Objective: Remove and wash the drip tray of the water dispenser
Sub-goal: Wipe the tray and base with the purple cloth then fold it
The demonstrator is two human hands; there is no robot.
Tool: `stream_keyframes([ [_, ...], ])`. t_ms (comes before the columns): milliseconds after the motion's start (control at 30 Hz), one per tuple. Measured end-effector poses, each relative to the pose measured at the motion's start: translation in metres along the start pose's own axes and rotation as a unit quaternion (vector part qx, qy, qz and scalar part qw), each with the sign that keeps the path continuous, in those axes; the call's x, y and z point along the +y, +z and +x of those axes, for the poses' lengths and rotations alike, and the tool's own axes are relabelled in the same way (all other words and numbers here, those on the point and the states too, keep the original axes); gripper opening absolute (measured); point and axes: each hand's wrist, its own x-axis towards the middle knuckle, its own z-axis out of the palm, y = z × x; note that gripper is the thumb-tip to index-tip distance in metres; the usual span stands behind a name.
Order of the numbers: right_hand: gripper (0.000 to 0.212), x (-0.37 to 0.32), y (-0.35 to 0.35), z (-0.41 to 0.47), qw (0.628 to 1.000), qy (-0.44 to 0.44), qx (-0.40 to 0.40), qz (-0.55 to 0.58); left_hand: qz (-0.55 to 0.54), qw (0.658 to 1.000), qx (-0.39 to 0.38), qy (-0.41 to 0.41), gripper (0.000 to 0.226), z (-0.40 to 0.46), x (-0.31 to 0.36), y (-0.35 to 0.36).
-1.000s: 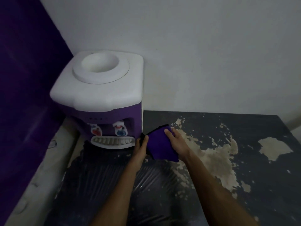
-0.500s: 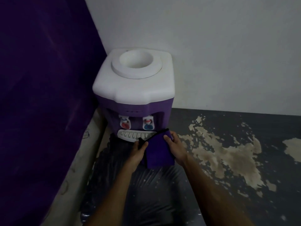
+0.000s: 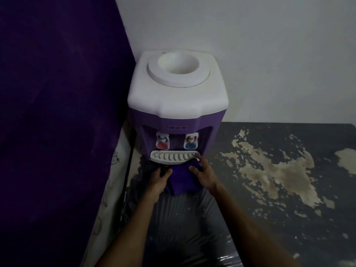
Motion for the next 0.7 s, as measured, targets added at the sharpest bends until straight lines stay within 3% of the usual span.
stream_keyframes([
  [200, 0.059, 0.008, 0.006, 0.001, 0.993, 0.043, -0.010, -0.108, 0.020, 0.999, -0.015, -0.033, 0.034, -0.005, -0.003, -0.012],
  [400, 0.061, 0.020, 0.006, 0.006, 0.970, 0.032, -0.025, -0.240, 0.015, 0.996, -0.043, -0.080, 0.037, -0.002, -0.012, -0.016],
  [700, 0.053, 0.031, 0.011, 0.004, 0.963, 0.027, -0.011, -0.269, 0.020, 0.998, -0.029, -0.047, 0.036, -0.001, -0.027, -0.013],
])
